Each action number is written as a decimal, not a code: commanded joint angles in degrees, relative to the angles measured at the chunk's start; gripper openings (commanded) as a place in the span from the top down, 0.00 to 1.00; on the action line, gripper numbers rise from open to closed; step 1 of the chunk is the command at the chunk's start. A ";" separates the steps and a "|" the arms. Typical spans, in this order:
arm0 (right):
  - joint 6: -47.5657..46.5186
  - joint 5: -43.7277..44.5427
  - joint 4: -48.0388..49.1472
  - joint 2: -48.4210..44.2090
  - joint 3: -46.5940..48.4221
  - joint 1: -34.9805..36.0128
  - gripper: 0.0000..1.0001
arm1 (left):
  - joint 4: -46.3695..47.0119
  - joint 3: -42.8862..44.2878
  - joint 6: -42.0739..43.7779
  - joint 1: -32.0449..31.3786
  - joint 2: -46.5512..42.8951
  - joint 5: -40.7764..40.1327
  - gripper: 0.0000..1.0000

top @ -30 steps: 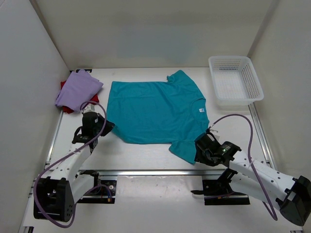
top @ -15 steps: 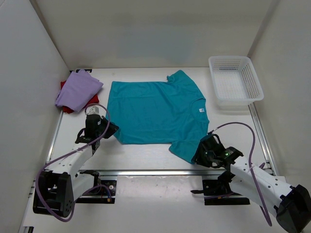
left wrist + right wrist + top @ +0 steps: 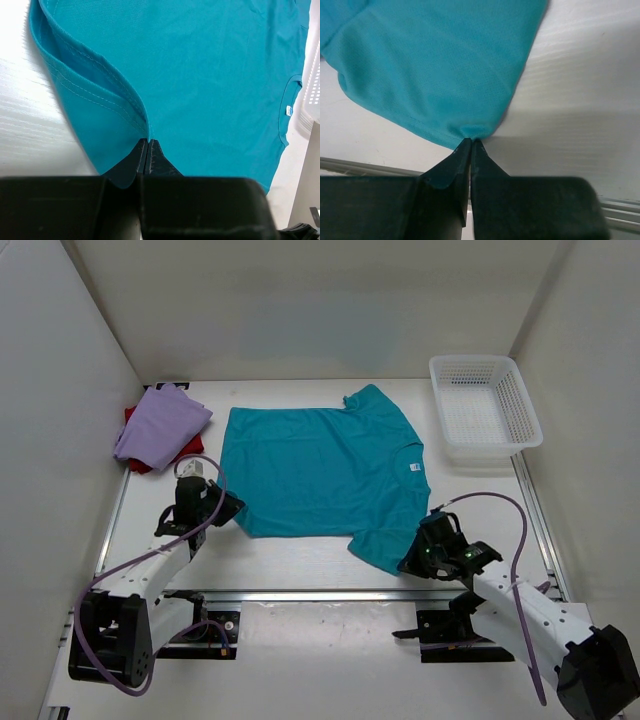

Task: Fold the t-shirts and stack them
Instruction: Grap the side of the flattened tshirt closest away from the robot with both arms, then fold the flattened tshirt in 1/3 of the way

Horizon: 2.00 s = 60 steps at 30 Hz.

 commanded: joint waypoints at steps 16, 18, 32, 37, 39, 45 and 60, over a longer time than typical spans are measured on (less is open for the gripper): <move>-23.94 -0.02 16.06 27.46 29.78 -19.62 1.00 | 2.25 4.22 -5.65 10.29 4.34 4.84 1.00; -24.29 -1.08 18.00 32.02 32.15 -21.03 1.00 | 3.41 4.13 -7.14 11.88 5.23 5.63 1.00; -29.65 -6.61 21.18 52.85 53.32 -25.78 1.00 | 8.24 13.44 -9.61 13.29 20.67 2.47 1.00; -31.33 -7.32 20.04 58.31 60.10 -25.86 1.00 | 11.14 15.29 -11.01 14.61 25.18 3.52 1.00; -31.77 -7.14 19.86 60.86 63.53 -26.04 1.00 | 10.71 17.92 -10.23 14.35 27.80 2.56 1.00; -33.70 -6.44 16.17 68.33 71.80 -26.12 1.00 | 10.26 23.90 -10.13 13.99 35.89 5.54 1.00; -32.48 -3.99 18.79 60.63 65.40 -24.72 0.72 | 7.89 18.47 -6.36 14.88 24.40 2.81 0.58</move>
